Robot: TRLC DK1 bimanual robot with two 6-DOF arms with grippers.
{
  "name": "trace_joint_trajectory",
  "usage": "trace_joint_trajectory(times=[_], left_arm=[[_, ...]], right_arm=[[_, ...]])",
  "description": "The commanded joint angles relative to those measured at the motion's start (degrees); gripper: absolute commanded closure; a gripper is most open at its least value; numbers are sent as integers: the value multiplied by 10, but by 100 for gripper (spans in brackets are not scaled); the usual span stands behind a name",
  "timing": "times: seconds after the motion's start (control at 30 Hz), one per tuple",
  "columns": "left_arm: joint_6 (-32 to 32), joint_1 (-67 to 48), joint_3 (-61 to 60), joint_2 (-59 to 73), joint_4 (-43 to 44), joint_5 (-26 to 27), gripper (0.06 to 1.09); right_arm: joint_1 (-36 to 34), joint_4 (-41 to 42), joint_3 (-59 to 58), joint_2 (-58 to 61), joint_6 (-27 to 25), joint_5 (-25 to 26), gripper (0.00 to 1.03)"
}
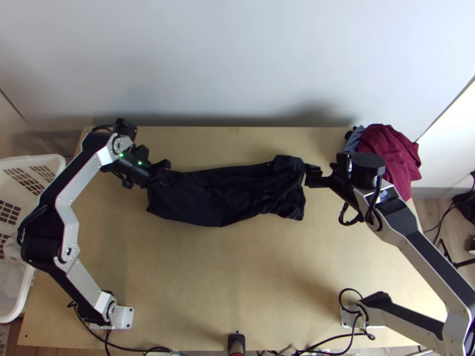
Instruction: Fold the t-shirt
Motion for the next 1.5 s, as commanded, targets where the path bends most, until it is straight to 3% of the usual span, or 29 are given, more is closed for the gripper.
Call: trace_joint_trajectory(times=[0.0,0.23,1.03,1.47], left_arm=[[-8,-58,71,14,-33,-32,105],[-24,-109,169,61,-78,-54,105],[-85,-235,373,196,-91,-77,105],[-93,-284,387,247,-4,-78,105]], right_arm=[[-3,5,-17,-21,1,0,4],[-3,6,-32,-37,5,-1,4],[-33,7,-95,-106,10,-3,4],[-64,7,-128,-138,16,-4,4]])
